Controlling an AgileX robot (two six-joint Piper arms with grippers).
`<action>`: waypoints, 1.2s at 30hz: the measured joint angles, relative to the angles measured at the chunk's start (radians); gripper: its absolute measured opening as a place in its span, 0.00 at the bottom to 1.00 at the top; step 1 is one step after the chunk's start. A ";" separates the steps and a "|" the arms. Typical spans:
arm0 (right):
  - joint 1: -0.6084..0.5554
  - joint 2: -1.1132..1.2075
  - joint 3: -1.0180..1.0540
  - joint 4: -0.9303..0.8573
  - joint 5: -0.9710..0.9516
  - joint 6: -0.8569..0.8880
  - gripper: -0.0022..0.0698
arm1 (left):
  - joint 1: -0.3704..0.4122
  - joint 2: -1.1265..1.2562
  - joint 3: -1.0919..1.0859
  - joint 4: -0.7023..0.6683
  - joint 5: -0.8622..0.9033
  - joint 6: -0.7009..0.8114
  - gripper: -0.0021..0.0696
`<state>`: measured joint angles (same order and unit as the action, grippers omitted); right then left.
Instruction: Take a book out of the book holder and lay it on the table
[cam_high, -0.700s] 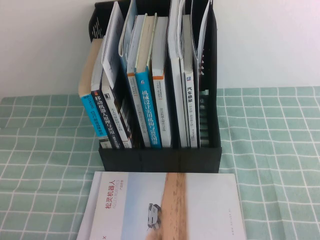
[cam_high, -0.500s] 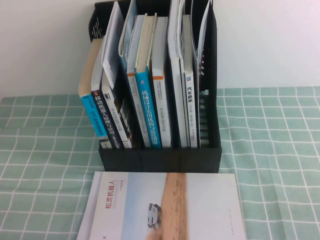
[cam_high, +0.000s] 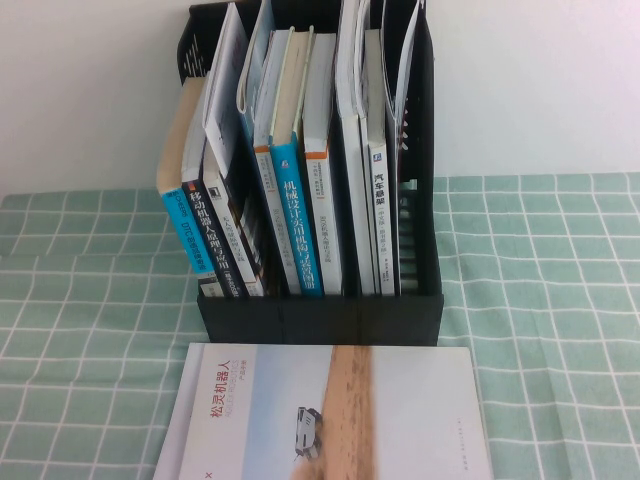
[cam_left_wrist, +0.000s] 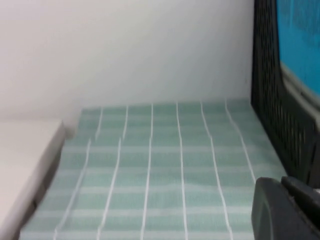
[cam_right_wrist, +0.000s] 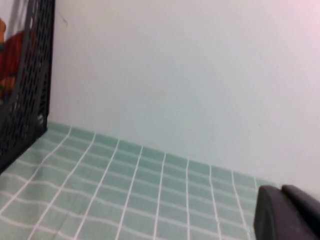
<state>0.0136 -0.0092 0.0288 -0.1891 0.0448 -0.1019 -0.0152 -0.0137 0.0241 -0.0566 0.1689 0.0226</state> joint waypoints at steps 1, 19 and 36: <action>0.000 0.000 0.000 -0.015 -0.030 -0.002 0.03 | 0.000 0.000 0.000 0.000 -0.030 0.000 0.02; 0.000 0.000 0.000 -0.078 -0.367 0.023 0.03 | 0.000 0.000 0.000 0.000 -0.488 -0.161 0.03; 0.000 0.000 -0.100 -0.066 -0.178 0.051 0.03 | 0.000 0.000 -0.145 0.065 -0.269 -0.335 0.03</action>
<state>0.0136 -0.0092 -0.0710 -0.2552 -0.1327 -0.0506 -0.0152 -0.0137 -0.1211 0.0084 -0.0997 -0.3127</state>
